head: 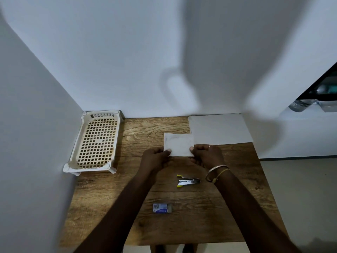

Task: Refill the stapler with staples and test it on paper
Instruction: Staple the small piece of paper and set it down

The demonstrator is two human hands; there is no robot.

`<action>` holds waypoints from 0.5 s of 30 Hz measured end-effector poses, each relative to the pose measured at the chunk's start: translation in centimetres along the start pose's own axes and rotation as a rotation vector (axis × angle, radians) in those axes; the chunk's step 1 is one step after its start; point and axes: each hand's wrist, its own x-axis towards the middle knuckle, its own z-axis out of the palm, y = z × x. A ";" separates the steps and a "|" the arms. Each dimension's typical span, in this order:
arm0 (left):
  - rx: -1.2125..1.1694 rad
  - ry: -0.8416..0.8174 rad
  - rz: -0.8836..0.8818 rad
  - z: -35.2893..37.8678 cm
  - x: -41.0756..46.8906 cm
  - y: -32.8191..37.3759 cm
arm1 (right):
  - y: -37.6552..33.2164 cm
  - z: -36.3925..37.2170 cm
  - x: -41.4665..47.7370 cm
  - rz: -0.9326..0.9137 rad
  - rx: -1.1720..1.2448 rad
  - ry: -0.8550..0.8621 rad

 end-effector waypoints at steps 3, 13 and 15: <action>-0.128 -0.084 0.048 0.3 -2.2 3.0 | -2.7 0.1 -1.8 -0.078 0.086 -0.047; -0.239 -0.131 0.165 0.7 -6.4 7.9 | -7.2 -0.2 -4.8 -0.340 0.082 -0.070; -0.255 -0.116 0.160 0.6 -6.6 8.2 | -6.2 -0.8 -4.0 -0.503 -0.163 0.103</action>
